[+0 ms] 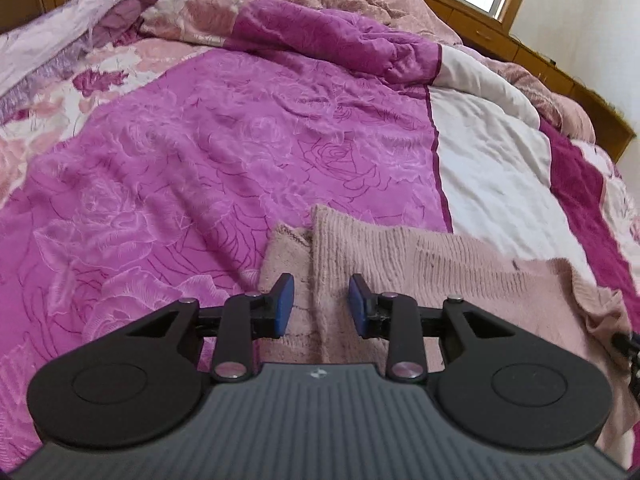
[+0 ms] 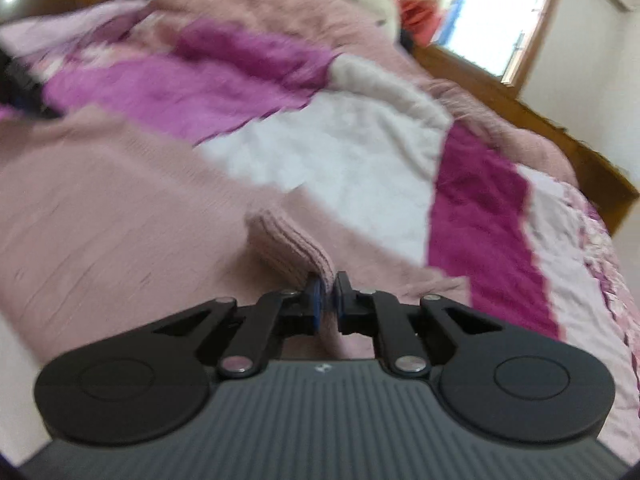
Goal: Fold small clothes
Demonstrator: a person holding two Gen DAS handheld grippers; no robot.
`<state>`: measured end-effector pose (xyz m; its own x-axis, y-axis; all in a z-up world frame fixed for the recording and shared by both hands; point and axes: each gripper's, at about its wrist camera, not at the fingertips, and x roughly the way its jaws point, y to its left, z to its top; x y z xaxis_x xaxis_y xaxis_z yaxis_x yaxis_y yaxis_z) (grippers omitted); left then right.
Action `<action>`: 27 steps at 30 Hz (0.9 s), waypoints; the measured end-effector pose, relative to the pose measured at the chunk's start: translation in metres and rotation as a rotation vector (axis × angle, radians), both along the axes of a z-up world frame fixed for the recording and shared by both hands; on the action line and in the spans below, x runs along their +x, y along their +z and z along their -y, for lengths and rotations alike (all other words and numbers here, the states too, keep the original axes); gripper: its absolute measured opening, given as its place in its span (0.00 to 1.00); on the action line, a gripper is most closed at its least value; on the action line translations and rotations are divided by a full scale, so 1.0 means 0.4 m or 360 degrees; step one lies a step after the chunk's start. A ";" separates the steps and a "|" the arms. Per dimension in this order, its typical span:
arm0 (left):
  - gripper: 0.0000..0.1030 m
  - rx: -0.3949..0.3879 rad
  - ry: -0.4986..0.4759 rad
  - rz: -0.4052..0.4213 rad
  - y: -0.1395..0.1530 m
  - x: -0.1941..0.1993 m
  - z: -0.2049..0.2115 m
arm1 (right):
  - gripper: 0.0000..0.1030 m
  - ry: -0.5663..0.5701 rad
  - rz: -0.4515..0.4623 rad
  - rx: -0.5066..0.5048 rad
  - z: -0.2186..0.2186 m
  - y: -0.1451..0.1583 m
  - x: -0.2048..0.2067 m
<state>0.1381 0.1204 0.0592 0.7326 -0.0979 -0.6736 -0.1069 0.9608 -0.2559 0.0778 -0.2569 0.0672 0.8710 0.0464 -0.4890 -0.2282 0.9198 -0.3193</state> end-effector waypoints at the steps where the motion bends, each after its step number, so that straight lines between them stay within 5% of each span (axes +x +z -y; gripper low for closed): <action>1: 0.36 -0.0015 0.0007 0.0000 -0.002 0.002 -0.005 | 0.10 -0.0046 0.0026 0.0006 0.013 0.008 0.007; 13: 0.36 -0.0055 -0.0020 -0.0025 -0.013 0.027 -0.007 | 0.12 -0.0575 -0.0116 0.0156 0.173 -0.006 0.148; 14: 0.36 -0.0066 -0.0028 -0.0034 -0.016 0.032 -0.009 | 0.14 -0.0583 -0.0103 0.0172 0.174 -0.003 0.135; 18: 0.36 -0.0135 -0.0031 -0.0062 -0.029 0.052 -0.017 | 0.48 -0.0569 -0.0043 0.0281 0.164 0.026 0.066; 22: 0.34 -0.0205 -0.0107 -0.0039 -0.025 0.052 -0.005 | 0.48 -0.0461 -0.0037 0.0335 0.141 0.043 0.015; 27: 0.09 -0.0096 -0.0212 0.0022 -0.008 0.027 0.050 | 0.48 -0.0399 -0.0079 0.0374 0.114 0.035 -0.025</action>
<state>0.1489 0.1005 0.0559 0.7195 -0.2348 -0.6536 0.0245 0.9491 -0.3140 0.0677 -0.3026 0.0813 0.8451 -0.0497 -0.5323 0.0041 0.9962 -0.0866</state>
